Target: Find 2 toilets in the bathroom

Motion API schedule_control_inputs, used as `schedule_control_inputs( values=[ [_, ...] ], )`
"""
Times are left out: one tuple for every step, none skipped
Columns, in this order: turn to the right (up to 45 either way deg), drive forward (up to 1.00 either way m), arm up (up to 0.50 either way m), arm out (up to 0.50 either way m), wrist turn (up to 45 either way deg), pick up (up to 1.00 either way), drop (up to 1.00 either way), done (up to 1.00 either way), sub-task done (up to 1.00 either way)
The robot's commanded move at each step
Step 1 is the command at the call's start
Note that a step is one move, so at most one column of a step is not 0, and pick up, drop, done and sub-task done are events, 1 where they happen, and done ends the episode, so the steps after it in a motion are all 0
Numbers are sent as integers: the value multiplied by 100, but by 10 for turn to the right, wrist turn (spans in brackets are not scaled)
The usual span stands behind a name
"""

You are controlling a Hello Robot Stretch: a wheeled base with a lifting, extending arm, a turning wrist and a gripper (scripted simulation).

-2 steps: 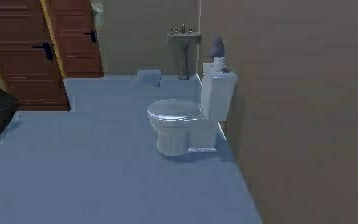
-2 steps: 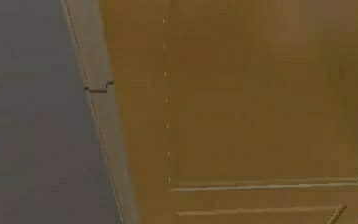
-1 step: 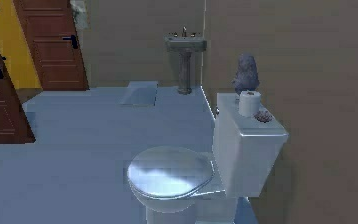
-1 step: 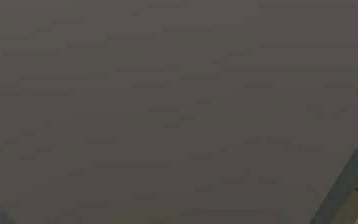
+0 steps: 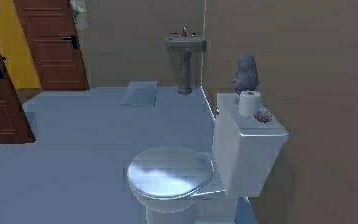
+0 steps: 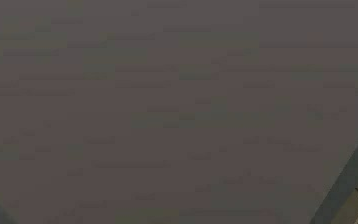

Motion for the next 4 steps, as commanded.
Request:
schedule_control_inputs(
  values=[
    [-450, 0, 0, 0, 0, 0, 0, 0, 0],
    [-240, 0, 0, 0, 0, 0, 0, 0, 0],
    [0, 100, 0, 0, 0, 0, 0, 0, 0],
    [0, 60, 0, 0, 0, 0, 0, 0, 0]
  ],
)
